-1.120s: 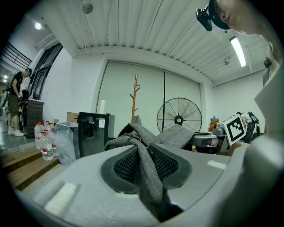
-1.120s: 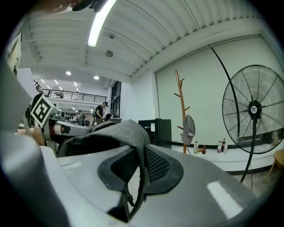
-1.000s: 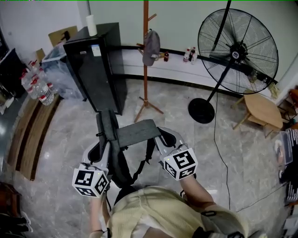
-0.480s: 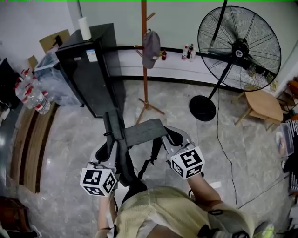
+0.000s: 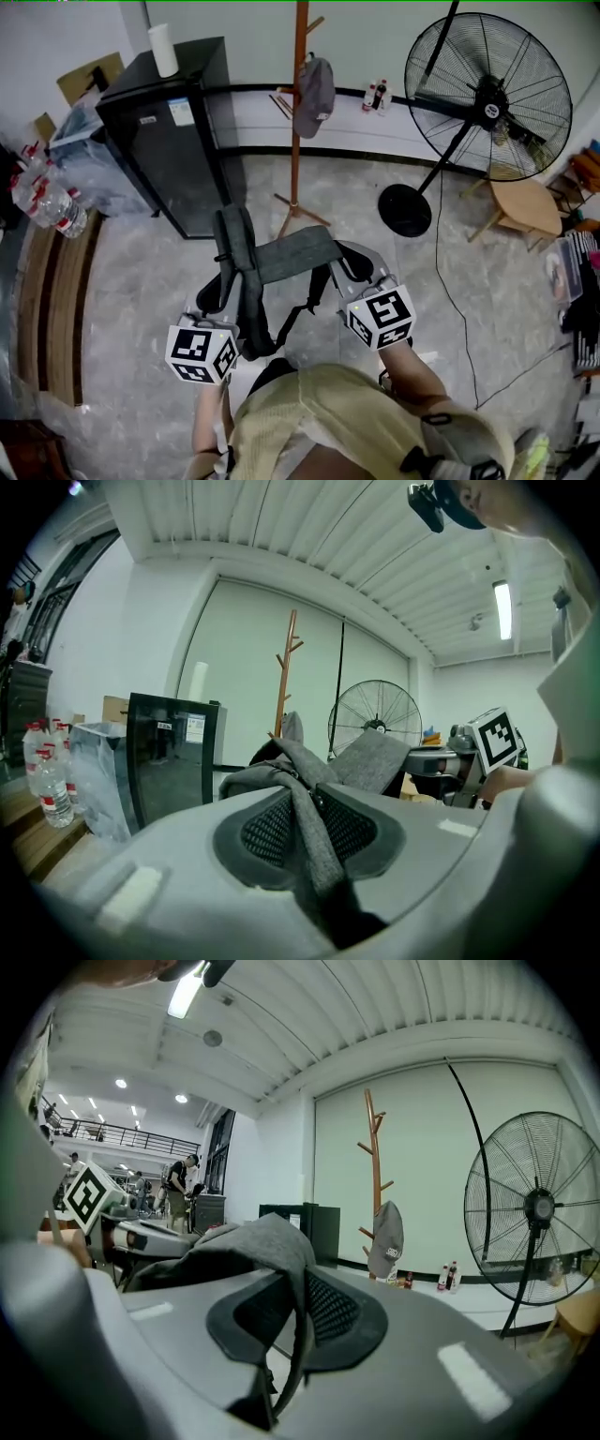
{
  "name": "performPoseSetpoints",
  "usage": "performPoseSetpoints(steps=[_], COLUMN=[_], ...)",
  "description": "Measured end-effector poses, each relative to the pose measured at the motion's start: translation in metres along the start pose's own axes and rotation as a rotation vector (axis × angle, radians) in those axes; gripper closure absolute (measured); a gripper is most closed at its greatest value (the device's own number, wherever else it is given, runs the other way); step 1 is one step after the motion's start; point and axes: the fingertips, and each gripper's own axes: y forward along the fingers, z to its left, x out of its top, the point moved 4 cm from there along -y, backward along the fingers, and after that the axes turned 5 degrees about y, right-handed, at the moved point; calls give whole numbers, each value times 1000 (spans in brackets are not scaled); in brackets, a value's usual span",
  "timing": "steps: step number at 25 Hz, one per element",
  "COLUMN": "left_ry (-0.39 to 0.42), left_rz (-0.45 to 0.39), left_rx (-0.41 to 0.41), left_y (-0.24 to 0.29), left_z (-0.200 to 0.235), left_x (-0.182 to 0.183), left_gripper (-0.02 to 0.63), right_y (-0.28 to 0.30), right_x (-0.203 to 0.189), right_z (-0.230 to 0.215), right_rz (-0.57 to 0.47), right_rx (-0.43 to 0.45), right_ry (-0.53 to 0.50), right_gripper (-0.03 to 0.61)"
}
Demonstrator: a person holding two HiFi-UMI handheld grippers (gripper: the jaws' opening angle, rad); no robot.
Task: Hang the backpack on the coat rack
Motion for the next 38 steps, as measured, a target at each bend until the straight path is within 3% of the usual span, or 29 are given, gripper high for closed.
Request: performPoseSetpoints(steps=[15,38], left_ry=[19,51], left_rz=[38,78], left_rx=[-149,-106], left_y=[72,281], left_z=[93,159], left_x=[8,67], left_gripper=[529,532], right_y=[91,239], right_x=[9,25], right_z=[-1,-144], right_rz=[41,37], right_rx=[-74,-54], right_ry=[-3,146], right_gripper=[543,541])
